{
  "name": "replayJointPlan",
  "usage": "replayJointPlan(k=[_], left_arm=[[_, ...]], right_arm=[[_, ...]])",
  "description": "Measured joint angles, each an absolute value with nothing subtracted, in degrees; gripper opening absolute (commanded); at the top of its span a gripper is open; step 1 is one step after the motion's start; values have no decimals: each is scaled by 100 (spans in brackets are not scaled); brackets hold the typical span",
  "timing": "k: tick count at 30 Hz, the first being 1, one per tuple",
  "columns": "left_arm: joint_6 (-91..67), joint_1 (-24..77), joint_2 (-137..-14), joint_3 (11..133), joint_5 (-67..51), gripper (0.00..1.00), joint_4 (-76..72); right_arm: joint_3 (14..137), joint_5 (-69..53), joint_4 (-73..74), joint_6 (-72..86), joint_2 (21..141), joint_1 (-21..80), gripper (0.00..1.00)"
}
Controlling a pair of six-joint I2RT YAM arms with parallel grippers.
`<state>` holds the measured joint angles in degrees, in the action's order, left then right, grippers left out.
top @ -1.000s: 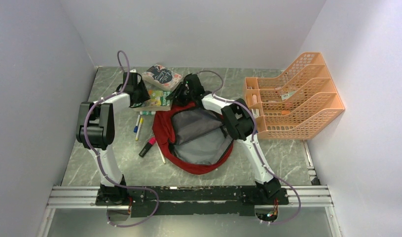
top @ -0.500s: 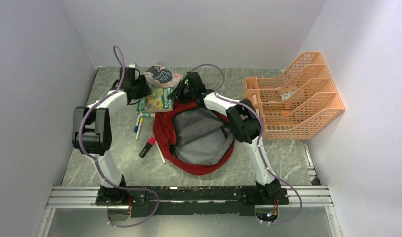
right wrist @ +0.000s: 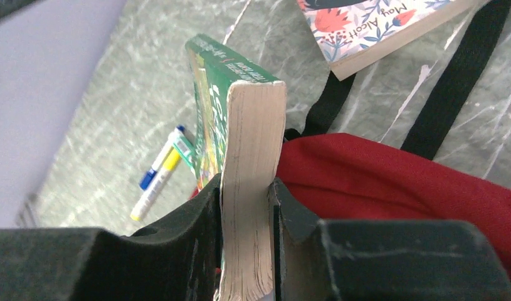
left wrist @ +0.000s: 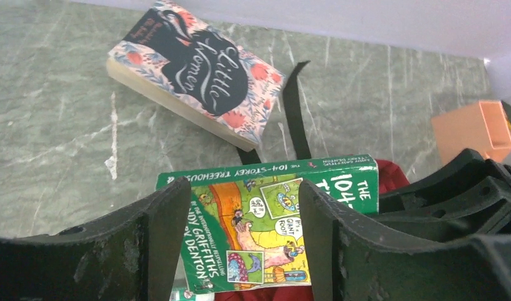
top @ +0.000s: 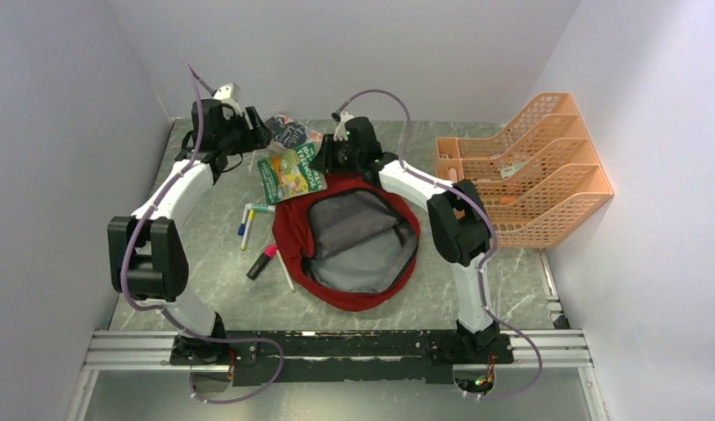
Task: Pack the student bag
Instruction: Pick up the book from the center of the board.
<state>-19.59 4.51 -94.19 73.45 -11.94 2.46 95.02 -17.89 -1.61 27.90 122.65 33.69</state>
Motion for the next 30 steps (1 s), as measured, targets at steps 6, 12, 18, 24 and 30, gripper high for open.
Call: replayJointPlan(k=[6,12,18,24,30], left_arm=[[-1033,425,-9286,7030,-2123,67,-130],[790,460,-8768,6329,-3623,61,-333],[2462,722,-8425,6394,-4034,62,158],[3636,1120,-8289,6670,-4145,75,768],[4239,1374,-8217,6689,-4331,78,1109]], right_arm=[[9019,-2421,-598,1715,12099,3258,0],[8423,-2781,-1085,930,11762,3100,0],[7848,-2902,-1262,-152,10958,3081,0],[7129,-3271,-1756,-1024,10099,3037,0],[6683,-3785,-2165,-1441,9780,3030,0]])
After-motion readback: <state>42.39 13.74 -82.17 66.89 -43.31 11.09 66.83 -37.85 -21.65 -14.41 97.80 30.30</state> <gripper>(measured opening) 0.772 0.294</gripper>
